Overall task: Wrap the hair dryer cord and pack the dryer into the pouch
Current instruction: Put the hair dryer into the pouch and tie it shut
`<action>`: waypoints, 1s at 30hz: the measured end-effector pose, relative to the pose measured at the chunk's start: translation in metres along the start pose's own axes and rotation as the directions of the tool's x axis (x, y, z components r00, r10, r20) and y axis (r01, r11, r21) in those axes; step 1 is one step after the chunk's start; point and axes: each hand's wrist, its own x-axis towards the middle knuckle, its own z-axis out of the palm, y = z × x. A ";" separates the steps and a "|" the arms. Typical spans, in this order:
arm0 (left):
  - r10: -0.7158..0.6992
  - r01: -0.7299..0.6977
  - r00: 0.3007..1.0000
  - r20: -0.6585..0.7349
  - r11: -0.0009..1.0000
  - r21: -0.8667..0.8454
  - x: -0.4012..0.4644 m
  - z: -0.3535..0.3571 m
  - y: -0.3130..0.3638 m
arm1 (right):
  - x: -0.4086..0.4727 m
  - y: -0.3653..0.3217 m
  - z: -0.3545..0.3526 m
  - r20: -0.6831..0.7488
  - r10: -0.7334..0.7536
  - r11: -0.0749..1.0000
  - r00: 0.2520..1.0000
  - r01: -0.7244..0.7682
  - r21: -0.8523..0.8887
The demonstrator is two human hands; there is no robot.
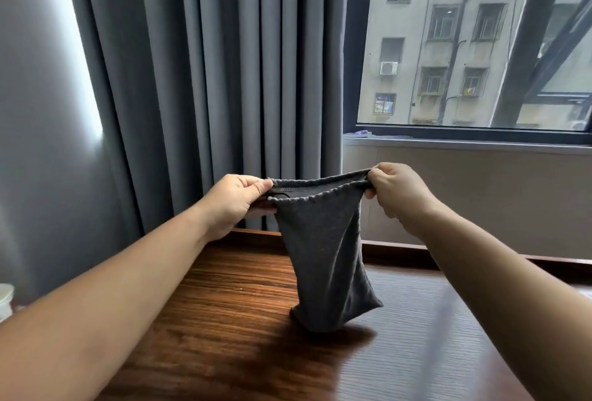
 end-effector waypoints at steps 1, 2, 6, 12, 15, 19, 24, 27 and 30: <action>-0.003 0.003 1.000 0.004 1.000 -0.007 -0.002 0.001 -0.002 | -0.001 0.001 0.000 0.009 0.007 1.000 1.000 -0.007 0.018; 0.014 -0.014 1.000 0.005 1.000 0.011 -0.003 0.001 -0.003 | -0.002 0.002 0.000 0.016 0.013 0.999 1.000 -0.013 0.038; 0.178 -0.194 0.980 0.085 0.950 0.245 -0.009 0.009 -0.005 | -0.004 0.006 -0.001 0.031 0.042 0.994 0.999 -0.045 0.098; 0.291 -0.426 0.905 0.312 0.646 0.634 -0.012 0.015 0.000 | -0.006 0.011 -0.005 0.056 0.043 0.993 0.998 -0.049 0.110; 0.263 -0.393 0.919 0.294 0.560 0.729 -0.009 0.014 0.000 | -0.007 0.011 -0.005 0.070 0.031 0.992 0.997 -0.039 0.121; 0.218 -0.368 0.930 0.297 0.565 0.738 -0.007 0.012 0.000 | -0.006 0.013 -0.005 0.090 0.024 0.992 0.996 -0.035 0.123; 0.218 -0.371 0.929 0.300 0.520 0.770 -0.007 0.012 0.004 | -0.005 0.015 -0.006 0.095 0.035 0.995 0.995 -0.044 0.094; 0.253 -0.360 0.932 0.261 0.547 0.756 -0.008 0.012 0.009 | -0.003 0.016 -0.009 0.124 0.080 0.987 0.989 -0.097 0.132; 0.211 -0.352 0.936 0.282 0.562 0.749 -0.009 0.010 0.013 | -0.004 0.013 -0.011 0.172 0.135 0.950 0.976 -0.177 0.258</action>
